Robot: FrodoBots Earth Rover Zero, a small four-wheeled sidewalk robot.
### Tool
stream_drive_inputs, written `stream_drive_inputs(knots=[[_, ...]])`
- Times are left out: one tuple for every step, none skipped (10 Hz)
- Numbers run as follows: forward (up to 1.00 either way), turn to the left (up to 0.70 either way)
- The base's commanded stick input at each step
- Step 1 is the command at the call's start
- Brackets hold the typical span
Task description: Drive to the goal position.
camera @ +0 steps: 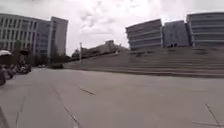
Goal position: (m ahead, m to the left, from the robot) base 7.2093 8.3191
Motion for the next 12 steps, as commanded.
stream_drive_inputs(knots=[[0.70,0.00],[0.70,0.00],[0.70,0.00],[0.70,0.04],[0.70,0.14],[0.70,0.14],[0.70,0.14],[0.70,0.14],[0.70,0.14],[0.70,0.14],[0.70,0.14],[0.70,0.14]])
